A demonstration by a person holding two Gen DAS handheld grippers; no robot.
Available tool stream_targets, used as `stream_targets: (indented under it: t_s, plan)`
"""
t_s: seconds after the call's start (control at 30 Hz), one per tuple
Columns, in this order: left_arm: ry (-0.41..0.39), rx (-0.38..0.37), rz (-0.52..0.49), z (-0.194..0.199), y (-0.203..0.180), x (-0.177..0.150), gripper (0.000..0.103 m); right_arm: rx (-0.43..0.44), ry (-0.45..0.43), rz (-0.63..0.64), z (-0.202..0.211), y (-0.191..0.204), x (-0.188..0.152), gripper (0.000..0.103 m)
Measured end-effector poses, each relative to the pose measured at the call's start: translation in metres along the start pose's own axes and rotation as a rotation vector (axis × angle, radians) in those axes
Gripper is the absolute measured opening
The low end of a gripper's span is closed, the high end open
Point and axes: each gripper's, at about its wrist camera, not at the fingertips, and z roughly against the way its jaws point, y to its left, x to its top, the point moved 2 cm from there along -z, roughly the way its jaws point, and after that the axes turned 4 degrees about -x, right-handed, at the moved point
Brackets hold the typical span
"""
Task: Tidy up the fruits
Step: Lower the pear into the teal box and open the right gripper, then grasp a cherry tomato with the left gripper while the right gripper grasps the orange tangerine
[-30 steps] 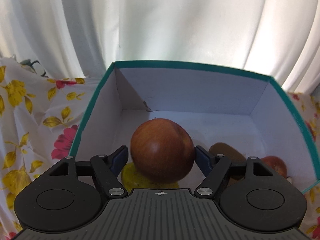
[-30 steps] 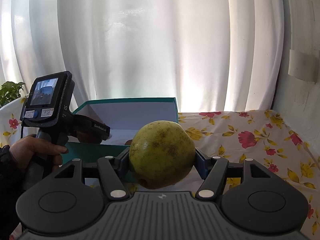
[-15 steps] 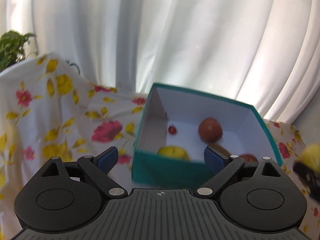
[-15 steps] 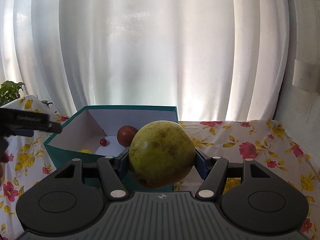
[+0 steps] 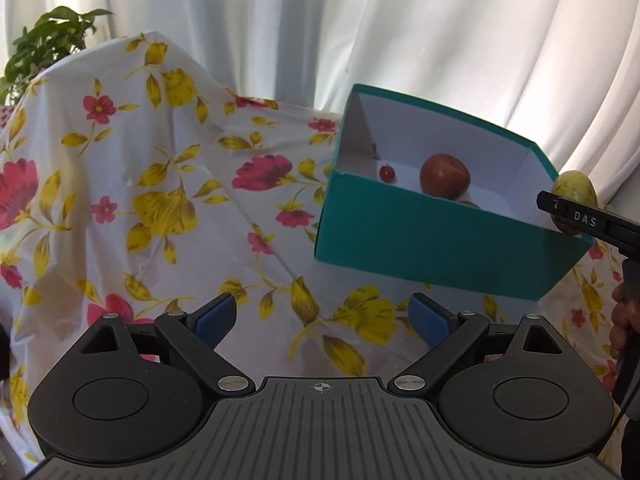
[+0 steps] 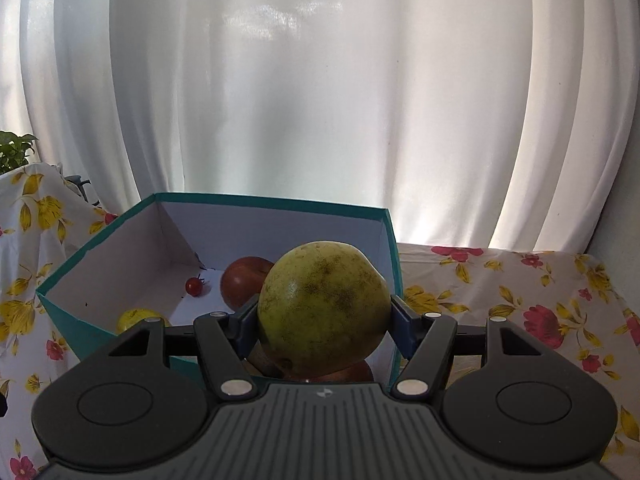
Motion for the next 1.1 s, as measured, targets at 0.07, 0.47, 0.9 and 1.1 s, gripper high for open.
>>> stream_targets:
  t_s: [0.07,0.47,0.9,1.1]
  plan:
    - [0.016,0.001,-0.019,-0.004,-0.003,0.000,0.096,-0.002,0.006,-0.003,-0.002,0.001,-0.003,0.064]
    - [0.053,-0.023,-0.107,-0.010,-0.019,-0.011,0.096,-0.015,0.026,-0.003,-0.003,0.002,-0.004,0.065]
    - [0.137,-0.112,-0.253,-0.022,-0.046,-0.053,0.094,0.019,-0.268,0.018,0.118,0.002,-0.001,0.097]
    - [0.168,-0.138,-0.316,-0.030,-0.063,-0.065,0.090,0.003,-0.159,0.047,0.126,-0.005,-0.037,0.097]
